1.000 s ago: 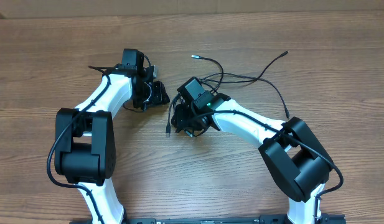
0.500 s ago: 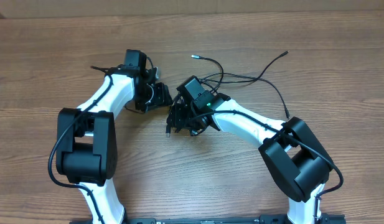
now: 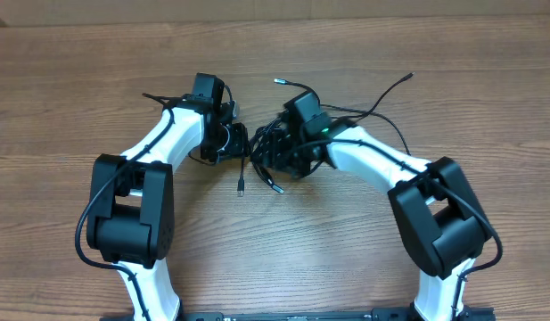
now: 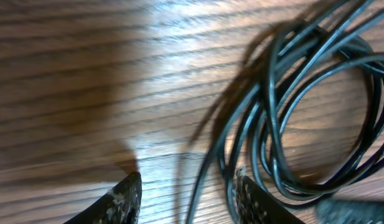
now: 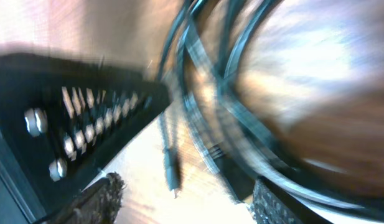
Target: Untangle cables
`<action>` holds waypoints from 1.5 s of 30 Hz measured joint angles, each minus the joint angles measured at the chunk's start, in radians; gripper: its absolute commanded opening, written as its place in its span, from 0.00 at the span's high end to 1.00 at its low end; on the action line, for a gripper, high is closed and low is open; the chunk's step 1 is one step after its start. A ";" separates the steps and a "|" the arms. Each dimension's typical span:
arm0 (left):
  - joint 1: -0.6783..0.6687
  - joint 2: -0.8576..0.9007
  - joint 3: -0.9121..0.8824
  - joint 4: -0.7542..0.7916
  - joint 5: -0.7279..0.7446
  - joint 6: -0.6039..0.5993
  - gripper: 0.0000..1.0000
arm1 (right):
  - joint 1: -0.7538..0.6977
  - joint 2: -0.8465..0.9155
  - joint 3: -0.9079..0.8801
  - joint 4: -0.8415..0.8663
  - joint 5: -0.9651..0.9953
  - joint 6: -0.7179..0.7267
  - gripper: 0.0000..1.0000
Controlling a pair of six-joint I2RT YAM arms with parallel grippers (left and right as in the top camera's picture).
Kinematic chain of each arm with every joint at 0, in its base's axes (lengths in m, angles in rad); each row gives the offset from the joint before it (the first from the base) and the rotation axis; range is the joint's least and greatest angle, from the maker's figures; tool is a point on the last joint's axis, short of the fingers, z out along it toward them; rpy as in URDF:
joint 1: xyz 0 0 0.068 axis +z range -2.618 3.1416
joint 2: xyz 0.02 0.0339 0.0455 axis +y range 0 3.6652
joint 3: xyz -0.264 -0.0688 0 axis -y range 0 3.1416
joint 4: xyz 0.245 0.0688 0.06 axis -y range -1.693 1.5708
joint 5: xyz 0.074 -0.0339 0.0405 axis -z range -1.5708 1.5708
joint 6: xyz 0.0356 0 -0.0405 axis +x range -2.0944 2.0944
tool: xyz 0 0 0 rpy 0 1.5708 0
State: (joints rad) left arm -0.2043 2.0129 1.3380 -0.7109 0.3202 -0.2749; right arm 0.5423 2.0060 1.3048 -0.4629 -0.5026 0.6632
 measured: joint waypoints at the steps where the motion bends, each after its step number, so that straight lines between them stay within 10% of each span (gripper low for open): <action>1: -0.008 0.002 0.000 0.001 -0.003 -0.003 0.50 | -0.014 0.000 0.000 0.000 0.002 -0.002 0.32; 45: -0.064 0.061 0.083 -0.018 -0.213 -0.041 0.45 | -0.024 0.000 0.000 -0.028 0.208 -0.005 0.32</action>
State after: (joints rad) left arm -0.2687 2.0743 1.4212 -0.7288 0.1074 -0.3157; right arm 0.5179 2.0060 1.3048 -0.4908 -0.2951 0.6582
